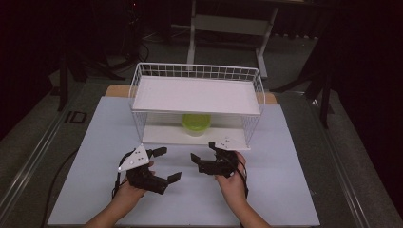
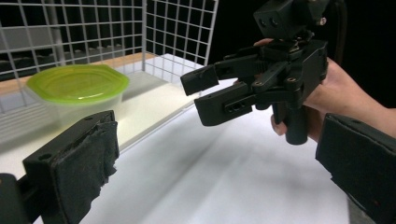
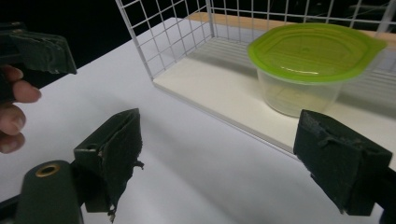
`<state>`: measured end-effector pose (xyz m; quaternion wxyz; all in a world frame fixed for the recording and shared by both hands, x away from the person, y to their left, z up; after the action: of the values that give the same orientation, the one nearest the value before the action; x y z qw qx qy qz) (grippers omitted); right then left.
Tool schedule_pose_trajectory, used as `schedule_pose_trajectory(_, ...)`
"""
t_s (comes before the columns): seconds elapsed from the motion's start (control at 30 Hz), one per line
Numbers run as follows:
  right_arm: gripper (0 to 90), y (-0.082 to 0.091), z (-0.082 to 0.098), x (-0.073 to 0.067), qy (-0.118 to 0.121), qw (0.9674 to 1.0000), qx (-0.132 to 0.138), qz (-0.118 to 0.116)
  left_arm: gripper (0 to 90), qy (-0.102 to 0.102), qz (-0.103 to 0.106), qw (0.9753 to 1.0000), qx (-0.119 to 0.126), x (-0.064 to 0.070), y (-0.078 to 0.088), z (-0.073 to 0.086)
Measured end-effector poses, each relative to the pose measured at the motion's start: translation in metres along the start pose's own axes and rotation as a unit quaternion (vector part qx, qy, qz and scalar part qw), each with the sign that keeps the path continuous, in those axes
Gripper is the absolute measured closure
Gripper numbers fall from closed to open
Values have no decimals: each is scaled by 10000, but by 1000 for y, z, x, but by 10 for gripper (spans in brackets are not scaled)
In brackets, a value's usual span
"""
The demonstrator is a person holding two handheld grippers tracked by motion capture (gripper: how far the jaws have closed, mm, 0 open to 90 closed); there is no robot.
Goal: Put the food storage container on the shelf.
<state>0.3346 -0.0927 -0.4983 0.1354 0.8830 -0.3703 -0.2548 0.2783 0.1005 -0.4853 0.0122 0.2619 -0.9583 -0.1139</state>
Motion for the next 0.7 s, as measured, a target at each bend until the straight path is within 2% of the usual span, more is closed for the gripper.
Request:
schedule_pose_trajectory(0.1, 155, 5, 4, 1, 88, 9999, -28, 50, 3, 24, 39, 10000, 3, 1, 3, 1)
schedule_pose_trajectory(0.17, 155, 9, 6, 1, 141, 9999, -20, 73, 3, -17, -93, 10000, 27, -1, 6, 1)
schedule_pose_trajectory(0.2, 155, 11, 7, 2, 168, 9998, 8, 79, 3, 1, -79, 10000, 29, -1, 7, 1)
schedule_pose_trajectory(0.4, 156, 26, 8, 5, 174, 9998, 77, 30, 3, -11, -74, 9999, -95, -7, 17, 7)
schedule_pose_trajectory(0.5, 156, 34, 9, 6, 173, 9998, 59, -40, 3, 94, -61, 9999, -129, -8, 23, 10)
schedule_pose_trajectory(0.7, 156, 49, 14, 9, 205, 9998, 11, -21, 3, 117, -194, 9996, -178, -13, 38, 17)
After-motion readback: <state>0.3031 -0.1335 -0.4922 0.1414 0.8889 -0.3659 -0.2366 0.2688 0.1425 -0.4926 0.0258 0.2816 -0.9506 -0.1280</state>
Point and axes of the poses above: each handheld gripper's, and its own axes: y roughly backward along the jaws, z roughly out of its underside, x roughly to its right, the point moved 5 cm from there along -y, roughly forward along the jaws, and after that the axes turned 11 degrees about -y, right-handed, at the moved point
